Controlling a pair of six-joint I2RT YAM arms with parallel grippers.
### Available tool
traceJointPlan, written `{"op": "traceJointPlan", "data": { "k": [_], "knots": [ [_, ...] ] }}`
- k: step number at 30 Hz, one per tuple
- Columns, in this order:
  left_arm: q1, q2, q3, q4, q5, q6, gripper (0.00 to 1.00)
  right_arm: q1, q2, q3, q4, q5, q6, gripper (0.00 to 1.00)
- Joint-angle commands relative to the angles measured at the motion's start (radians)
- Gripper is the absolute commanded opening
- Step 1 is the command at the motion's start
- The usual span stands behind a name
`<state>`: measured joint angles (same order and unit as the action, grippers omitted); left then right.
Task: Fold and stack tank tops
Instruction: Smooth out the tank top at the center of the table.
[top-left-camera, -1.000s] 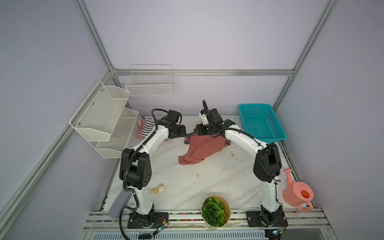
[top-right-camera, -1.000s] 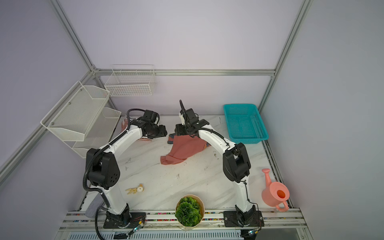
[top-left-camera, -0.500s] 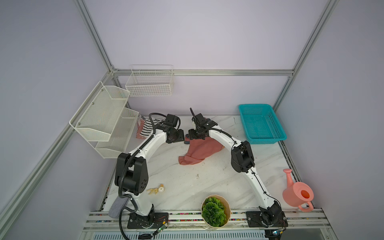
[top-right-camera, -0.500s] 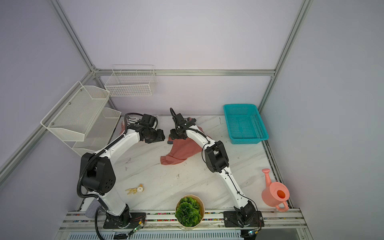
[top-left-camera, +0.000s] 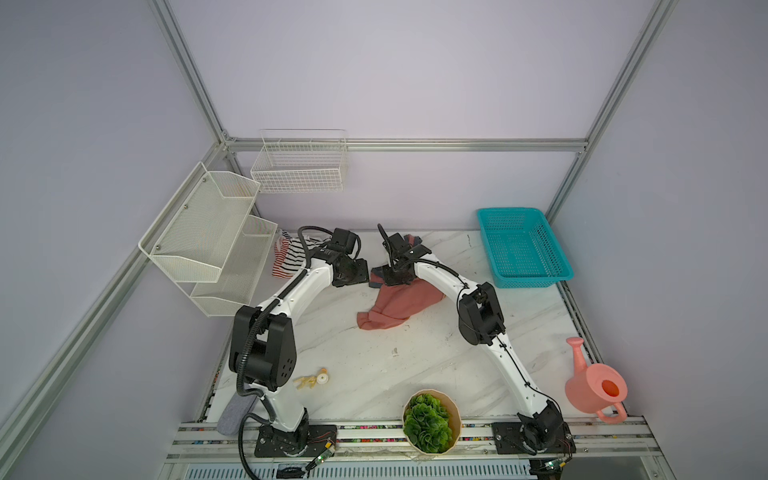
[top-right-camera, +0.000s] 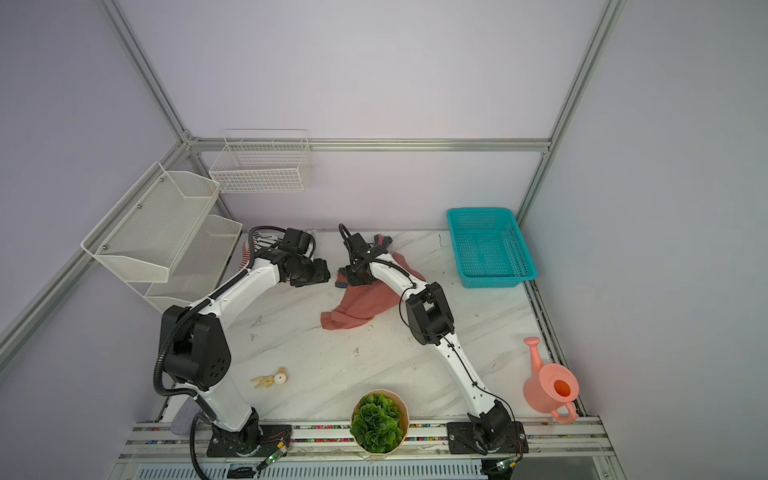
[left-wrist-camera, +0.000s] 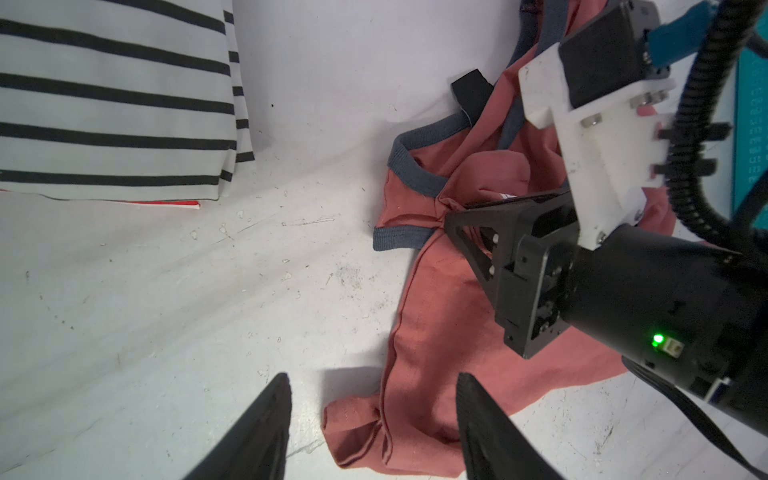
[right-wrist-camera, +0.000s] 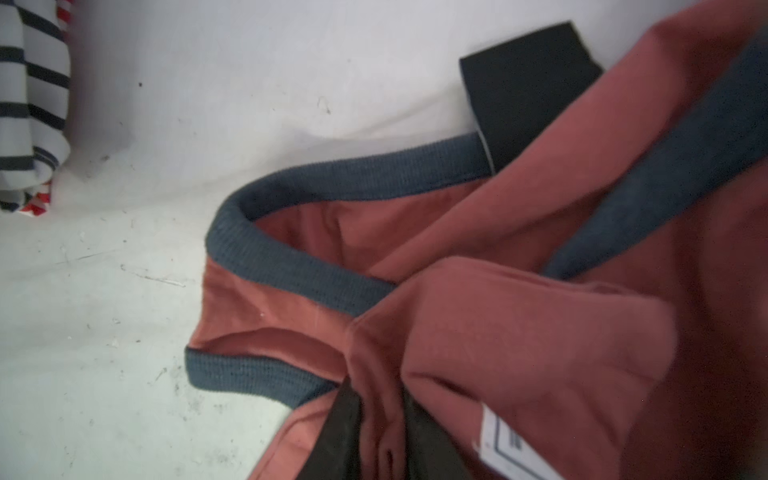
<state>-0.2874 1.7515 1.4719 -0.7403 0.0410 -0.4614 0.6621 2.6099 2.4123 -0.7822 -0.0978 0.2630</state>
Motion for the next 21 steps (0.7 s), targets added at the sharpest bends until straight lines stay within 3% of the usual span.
{"op": "traceJointPlan", "data": {
  "k": [1,8,13,17,21],
  "knots": [
    [0.004,-0.023,-0.026,0.023,0.018,-0.008,0.63,0.005,-0.067,-0.021,-0.012,0.068,-0.008,0.16],
    [0.004,-0.021,-0.021,0.023,0.037,-0.009,0.63,0.004,-0.279,-0.183,0.103,0.105,-0.002,0.12],
    [0.001,-0.022,-0.037,0.024,0.045,-0.010,0.63,0.004,-0.460,-0.399,0.178,0.135,0.019,0.11],
    [-0.009,-0.020,-0.051,0.022,0.049,-0.010,0.63,0.004,-0.610,-0.589,0.185,0.185,0.063,0.00],
    [-0.018,-0.027,-0.069,0.020,0.046,-0.011,0.62,0.004,-0.792,-0.816,0.180,0.232,0.131,0.00]
  ]
}}
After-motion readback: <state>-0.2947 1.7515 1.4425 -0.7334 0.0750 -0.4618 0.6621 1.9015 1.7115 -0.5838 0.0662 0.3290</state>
